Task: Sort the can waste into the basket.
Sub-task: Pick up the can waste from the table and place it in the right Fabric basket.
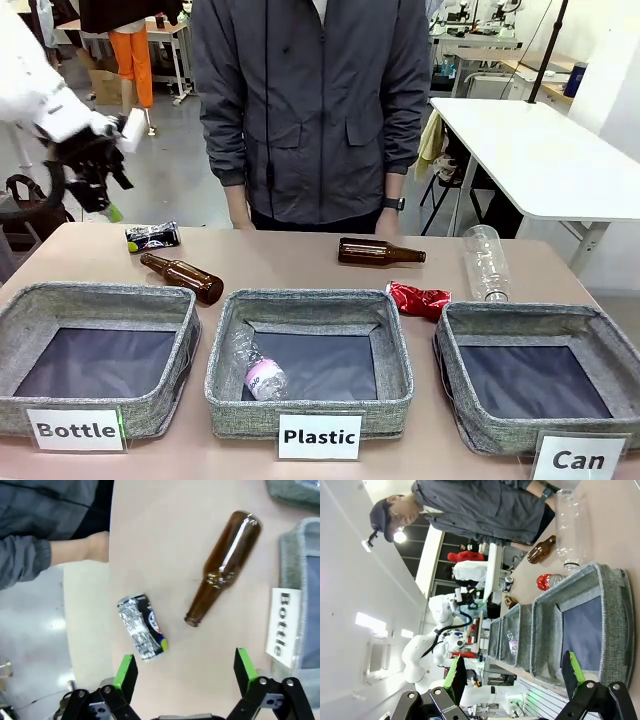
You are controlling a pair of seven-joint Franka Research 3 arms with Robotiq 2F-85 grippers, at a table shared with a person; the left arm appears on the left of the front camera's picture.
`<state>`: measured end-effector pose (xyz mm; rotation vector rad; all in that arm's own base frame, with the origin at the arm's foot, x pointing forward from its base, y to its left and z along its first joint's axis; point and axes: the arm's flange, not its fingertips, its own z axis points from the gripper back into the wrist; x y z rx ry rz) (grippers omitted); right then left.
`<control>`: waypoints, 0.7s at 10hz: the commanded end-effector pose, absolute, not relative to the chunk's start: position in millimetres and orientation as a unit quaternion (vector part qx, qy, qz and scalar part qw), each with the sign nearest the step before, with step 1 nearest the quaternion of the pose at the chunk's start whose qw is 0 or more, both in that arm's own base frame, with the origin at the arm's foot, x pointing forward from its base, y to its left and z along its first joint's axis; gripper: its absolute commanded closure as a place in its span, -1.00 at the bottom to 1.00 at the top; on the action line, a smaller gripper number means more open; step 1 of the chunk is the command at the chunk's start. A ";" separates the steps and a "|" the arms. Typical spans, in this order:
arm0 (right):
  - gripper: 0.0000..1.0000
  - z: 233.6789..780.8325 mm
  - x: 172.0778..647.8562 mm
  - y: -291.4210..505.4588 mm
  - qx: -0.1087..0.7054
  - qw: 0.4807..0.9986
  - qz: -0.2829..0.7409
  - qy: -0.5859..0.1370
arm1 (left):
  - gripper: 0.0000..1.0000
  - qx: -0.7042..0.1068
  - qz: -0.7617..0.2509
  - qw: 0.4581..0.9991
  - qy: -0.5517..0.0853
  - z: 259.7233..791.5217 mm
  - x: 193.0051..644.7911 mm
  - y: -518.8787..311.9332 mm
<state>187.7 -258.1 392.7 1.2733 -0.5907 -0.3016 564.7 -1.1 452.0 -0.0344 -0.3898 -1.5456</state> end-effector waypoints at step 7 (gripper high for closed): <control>-1.00 394.6 189.5 -258.5 0.585 0.748 -0.131 -0.285 | -1.00 -0.052 -0.648 0.754 -0.097 367.6 673.2 -14.0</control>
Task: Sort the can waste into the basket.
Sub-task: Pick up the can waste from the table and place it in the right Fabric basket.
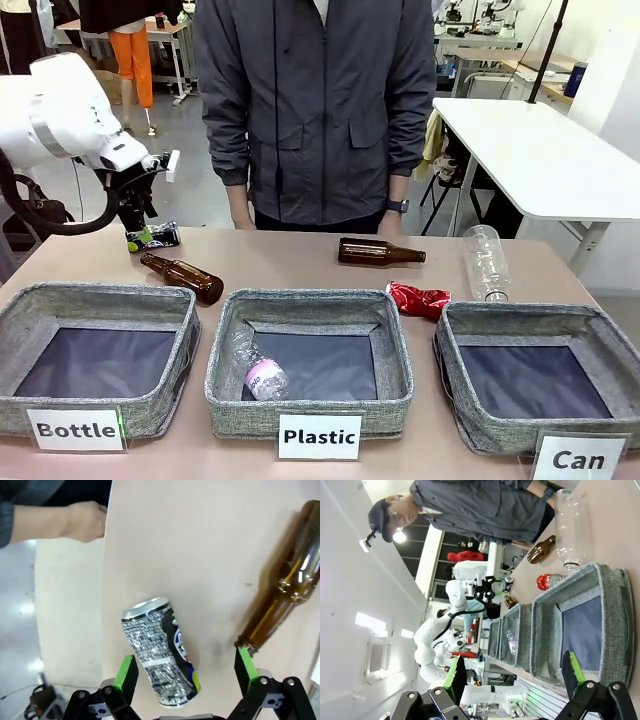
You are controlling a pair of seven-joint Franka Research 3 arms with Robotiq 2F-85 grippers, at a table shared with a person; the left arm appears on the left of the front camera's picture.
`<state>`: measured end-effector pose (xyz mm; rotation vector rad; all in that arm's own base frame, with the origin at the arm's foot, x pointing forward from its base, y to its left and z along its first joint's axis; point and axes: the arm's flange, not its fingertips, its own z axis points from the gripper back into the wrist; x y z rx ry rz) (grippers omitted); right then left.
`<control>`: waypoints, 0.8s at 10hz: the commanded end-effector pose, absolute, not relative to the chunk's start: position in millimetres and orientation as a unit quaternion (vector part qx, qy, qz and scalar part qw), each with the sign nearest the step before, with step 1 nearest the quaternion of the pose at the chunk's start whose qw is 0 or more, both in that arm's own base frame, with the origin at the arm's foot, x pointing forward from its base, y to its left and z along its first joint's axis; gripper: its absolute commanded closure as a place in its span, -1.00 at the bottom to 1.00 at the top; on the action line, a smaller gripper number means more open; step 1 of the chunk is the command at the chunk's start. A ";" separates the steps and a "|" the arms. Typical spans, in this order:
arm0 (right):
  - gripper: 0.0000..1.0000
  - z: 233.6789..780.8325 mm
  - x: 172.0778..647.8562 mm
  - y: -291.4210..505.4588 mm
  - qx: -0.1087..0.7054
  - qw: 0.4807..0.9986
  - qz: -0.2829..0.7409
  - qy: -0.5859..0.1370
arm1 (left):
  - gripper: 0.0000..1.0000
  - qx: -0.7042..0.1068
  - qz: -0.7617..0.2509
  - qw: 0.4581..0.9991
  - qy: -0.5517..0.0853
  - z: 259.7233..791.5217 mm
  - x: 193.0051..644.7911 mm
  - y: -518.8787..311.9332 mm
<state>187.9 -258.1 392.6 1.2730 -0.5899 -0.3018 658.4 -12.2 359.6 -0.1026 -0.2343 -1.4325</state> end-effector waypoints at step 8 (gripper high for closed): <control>-1.00 394.6 189.5 -258.5 0.585 0.748 -0.131 -0.285 | -1.00 -0.068 -0.599 0.796 -0.048 319.9 715.9 -10.1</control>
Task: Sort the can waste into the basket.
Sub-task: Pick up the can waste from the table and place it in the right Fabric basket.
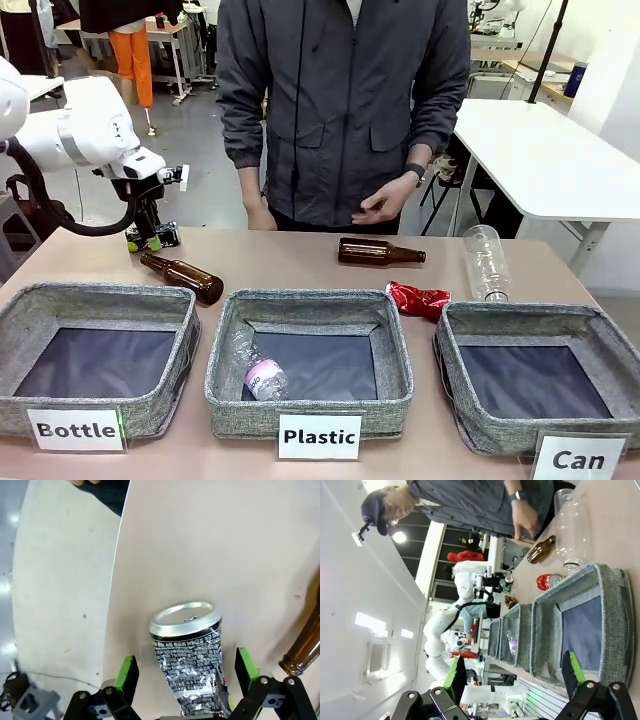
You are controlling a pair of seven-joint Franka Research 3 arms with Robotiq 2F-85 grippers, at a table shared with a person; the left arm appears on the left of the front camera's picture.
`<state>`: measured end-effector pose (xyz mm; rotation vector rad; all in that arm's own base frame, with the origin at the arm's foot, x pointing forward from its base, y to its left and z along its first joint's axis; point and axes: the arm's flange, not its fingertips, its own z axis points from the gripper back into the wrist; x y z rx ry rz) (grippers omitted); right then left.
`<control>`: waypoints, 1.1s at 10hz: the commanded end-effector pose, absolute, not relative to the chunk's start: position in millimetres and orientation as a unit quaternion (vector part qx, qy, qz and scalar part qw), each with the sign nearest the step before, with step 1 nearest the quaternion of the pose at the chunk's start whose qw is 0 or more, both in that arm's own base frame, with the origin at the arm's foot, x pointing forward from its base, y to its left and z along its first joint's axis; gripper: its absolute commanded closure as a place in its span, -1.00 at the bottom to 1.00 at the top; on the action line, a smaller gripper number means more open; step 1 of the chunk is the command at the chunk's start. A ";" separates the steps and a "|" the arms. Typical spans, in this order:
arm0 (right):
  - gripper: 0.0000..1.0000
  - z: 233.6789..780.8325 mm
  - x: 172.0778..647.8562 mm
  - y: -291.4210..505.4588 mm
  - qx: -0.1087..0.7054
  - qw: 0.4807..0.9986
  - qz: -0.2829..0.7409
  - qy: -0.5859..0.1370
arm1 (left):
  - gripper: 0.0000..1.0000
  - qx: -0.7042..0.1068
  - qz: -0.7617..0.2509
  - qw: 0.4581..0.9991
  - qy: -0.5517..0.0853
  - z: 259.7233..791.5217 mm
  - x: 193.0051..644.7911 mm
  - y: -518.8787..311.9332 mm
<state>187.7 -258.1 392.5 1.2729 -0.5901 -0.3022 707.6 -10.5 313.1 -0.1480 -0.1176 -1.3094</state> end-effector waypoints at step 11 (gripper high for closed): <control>-1.00 394.6 189.5 -258.5 0.585 0.748 -0.131 -0.285 | 1.00 -0.065 -0.581 0.808 -0.076 380.1 669.7 -8.8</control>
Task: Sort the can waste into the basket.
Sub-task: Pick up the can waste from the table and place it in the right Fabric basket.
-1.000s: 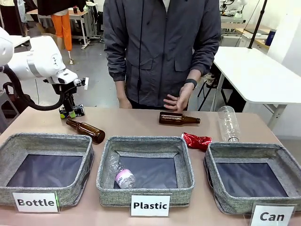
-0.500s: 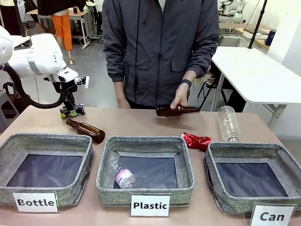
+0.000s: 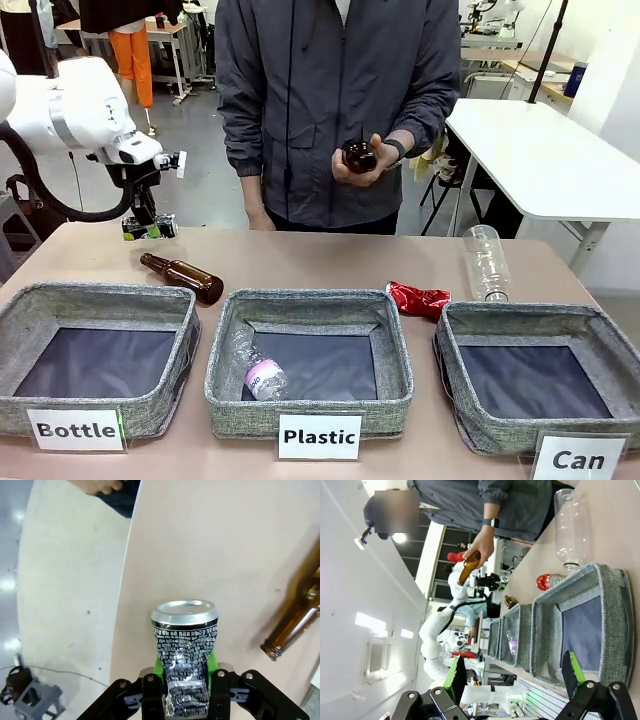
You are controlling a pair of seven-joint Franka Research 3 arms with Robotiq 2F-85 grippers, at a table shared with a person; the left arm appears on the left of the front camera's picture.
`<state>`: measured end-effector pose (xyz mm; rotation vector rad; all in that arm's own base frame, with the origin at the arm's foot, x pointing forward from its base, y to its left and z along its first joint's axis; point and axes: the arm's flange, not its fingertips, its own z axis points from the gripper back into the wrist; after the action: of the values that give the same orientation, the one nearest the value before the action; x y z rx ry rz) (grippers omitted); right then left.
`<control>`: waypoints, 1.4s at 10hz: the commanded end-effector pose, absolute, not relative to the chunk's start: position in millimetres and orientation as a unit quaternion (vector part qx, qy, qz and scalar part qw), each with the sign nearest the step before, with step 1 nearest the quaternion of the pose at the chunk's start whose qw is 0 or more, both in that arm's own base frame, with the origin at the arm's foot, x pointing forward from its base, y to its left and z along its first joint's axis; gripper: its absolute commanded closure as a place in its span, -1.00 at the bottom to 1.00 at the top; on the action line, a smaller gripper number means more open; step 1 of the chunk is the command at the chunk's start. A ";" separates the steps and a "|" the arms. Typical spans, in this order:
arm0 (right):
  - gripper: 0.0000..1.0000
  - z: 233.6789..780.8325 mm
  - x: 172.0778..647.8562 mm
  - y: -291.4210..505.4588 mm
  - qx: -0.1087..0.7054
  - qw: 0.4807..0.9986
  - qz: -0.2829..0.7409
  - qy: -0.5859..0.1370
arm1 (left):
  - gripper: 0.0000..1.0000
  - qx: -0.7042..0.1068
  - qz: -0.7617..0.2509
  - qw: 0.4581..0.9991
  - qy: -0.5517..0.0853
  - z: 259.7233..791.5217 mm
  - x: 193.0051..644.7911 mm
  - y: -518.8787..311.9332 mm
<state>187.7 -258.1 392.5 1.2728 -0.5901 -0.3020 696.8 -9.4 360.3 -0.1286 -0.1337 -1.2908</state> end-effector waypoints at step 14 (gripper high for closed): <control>-1.00 394.6 189.5 -258.5 0.585 0.748 -0.131 -0.285 | 0.31 -0.220 -0.578 0.722 -0.310 537.9 331.5 104.7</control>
<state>188.6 -257.9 392.4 1.2721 -0.5882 -0.3039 325.4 62.6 528.9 -0.4303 -0.6226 -1.2668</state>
